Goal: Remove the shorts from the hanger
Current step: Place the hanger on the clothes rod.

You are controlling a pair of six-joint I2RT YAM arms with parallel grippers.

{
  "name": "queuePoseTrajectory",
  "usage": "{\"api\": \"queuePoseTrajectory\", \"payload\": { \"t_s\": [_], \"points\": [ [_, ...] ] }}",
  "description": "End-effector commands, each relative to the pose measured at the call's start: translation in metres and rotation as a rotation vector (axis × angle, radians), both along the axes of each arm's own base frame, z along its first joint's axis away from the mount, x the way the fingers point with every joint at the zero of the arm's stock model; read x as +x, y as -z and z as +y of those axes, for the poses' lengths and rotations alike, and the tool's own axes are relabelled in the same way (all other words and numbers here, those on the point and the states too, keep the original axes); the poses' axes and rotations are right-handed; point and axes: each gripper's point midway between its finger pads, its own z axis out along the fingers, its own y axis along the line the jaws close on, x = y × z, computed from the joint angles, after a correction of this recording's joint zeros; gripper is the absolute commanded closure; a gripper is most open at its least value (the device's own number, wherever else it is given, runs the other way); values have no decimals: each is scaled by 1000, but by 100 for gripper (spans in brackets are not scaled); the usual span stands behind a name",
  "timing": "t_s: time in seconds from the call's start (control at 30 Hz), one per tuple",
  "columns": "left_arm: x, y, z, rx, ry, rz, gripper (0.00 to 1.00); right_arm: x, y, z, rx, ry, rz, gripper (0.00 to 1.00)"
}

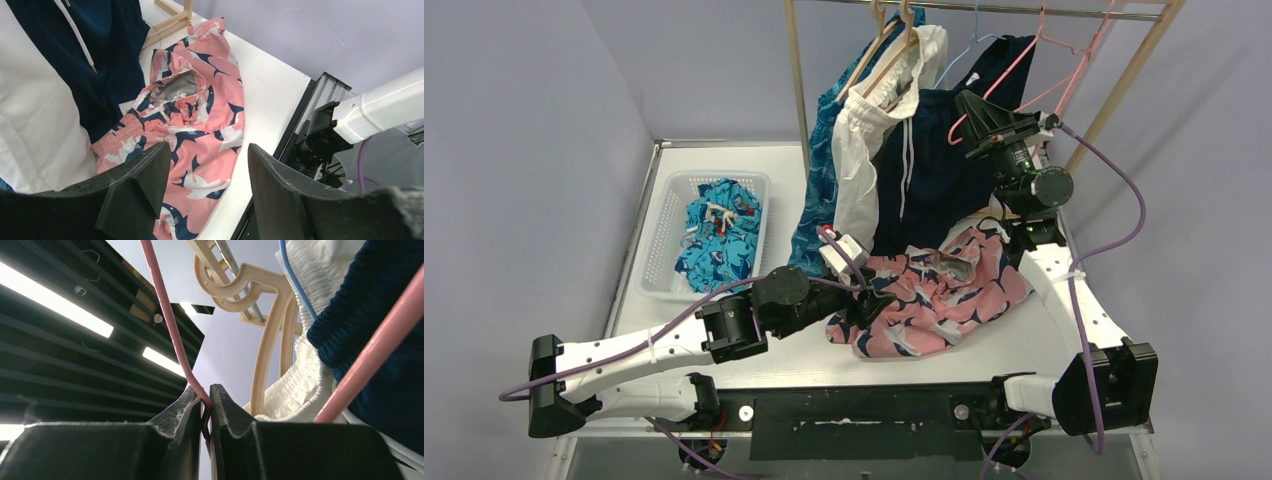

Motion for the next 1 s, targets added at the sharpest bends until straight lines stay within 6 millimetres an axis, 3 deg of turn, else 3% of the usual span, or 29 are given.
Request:
{"api": "queuePoseTrajectory", "payload": {
  "t_s": [0.0, 0.2, 0.43, 0.67, 0.97],
  "points": [
    [-1, -27, -1, -69, 6, -18, 43, -10, -21, -11, 28, 23, -48, 95],
    [-1, -26, -1, -70, 6, -17, 43, -7, -16, -14, 22, 23, -26, 94],
    [-1, -22, -2, -64, 6, -7, 43, -20, -17, -19, 14, 58, -38, 71],
    [-1, -21, -3, -59, 12, -4, 43, -28, -19, -20, -22, 79, -46, 64],
    [-2, -19, 0, -59, 10, -1, 43, -41, -9, -20, -60, 96, -29, 41]
  ]
}}
